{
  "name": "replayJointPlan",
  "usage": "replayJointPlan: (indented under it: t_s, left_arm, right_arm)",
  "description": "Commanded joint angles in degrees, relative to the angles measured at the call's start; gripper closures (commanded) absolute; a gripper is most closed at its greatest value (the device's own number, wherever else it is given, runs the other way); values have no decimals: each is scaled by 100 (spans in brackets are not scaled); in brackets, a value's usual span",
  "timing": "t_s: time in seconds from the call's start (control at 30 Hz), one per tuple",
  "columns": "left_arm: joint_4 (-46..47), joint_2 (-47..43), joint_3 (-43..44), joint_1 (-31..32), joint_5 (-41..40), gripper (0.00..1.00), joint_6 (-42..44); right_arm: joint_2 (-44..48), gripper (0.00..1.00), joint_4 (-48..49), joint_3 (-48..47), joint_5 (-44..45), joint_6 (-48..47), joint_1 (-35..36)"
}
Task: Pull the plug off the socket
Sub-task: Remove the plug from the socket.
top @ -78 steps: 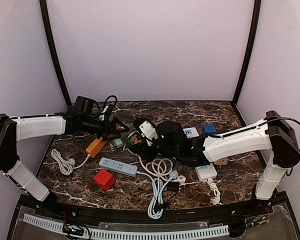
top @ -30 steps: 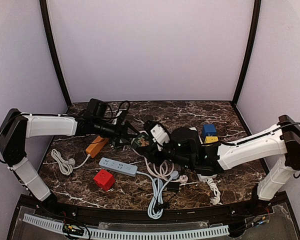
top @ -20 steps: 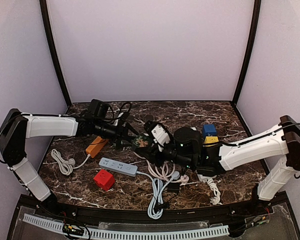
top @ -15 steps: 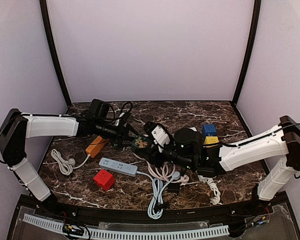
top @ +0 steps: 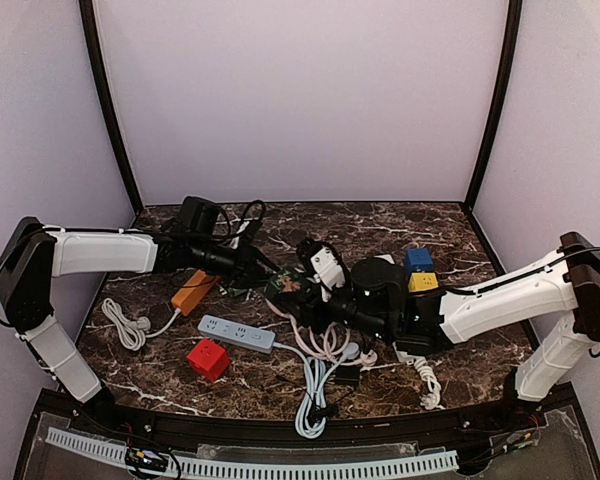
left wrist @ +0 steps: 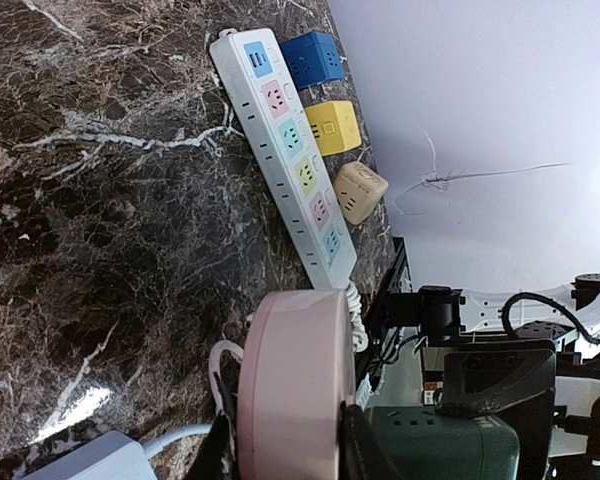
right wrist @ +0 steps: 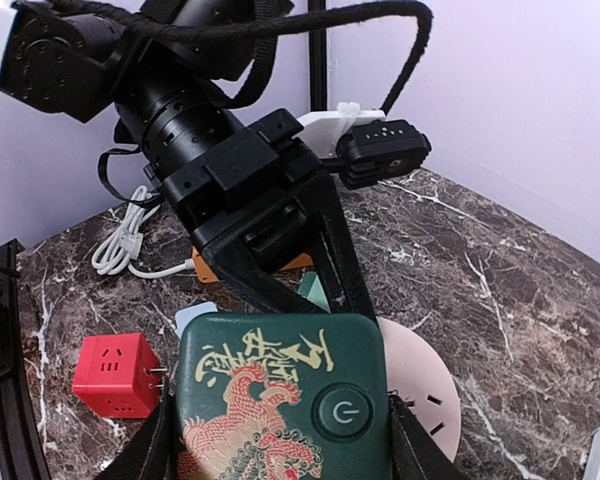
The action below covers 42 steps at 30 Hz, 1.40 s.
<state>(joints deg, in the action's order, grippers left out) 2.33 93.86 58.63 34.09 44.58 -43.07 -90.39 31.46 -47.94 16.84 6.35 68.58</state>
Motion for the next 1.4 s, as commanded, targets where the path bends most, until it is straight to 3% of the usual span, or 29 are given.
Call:
replayJointPlan:
  t_s: [0.0, 0.2, 0.37, 0.6, 1.0, 1.2, 1.37]
  left_arm:
    - [-20, -230, -61, 238, 173, 99, 181]
    - [-106, -507, -138, 238, -124, 99, 624]
    - [-197, -640, -152, 238, -288, 99, 834]
    - [-557, -592, -31, 239, -471, 99, 977]
    - [-923, -377, 153, 168, -723, 99, 982]
    - [-906, -329, 204, 126, -666, 99, 1118]
    - [-814, -369, 227, 125, -510, 99, 1792]
  right_arm:
    - [191, 100, 172, -60, 329, 799, -229]
    - [285, 100, -185, 11, -247, 1800, -737]
    - [246, 100, -365, -29, -483, 2017, -851]
    - [234, 100, -289, -83, -591, 1514, -760]
    - [-53, 100, -782, -638, 140, 89, -82]
    - [-3, 100, -911, -667, 350, 315, -94]
    - [87, 100, -1012, -635, 155, 964, -356]
